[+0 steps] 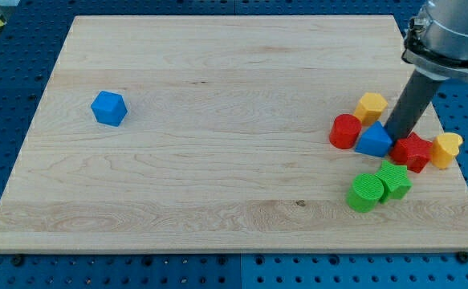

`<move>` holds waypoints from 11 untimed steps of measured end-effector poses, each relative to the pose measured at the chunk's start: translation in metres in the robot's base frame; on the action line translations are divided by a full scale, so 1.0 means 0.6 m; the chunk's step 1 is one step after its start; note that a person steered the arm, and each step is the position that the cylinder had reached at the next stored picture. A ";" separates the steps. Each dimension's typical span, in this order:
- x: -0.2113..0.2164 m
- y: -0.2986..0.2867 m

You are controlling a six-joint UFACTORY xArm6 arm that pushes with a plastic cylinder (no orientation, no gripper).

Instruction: Place the blue triangle towards the center of the board

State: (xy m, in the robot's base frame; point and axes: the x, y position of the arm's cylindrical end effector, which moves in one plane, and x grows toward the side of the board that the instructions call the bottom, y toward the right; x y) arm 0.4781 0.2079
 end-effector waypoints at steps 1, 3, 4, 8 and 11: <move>-0.007 -0.081; -0.017 -0.119; -0.017 -0.065; 0.028 -0.235; 0.003 -0.207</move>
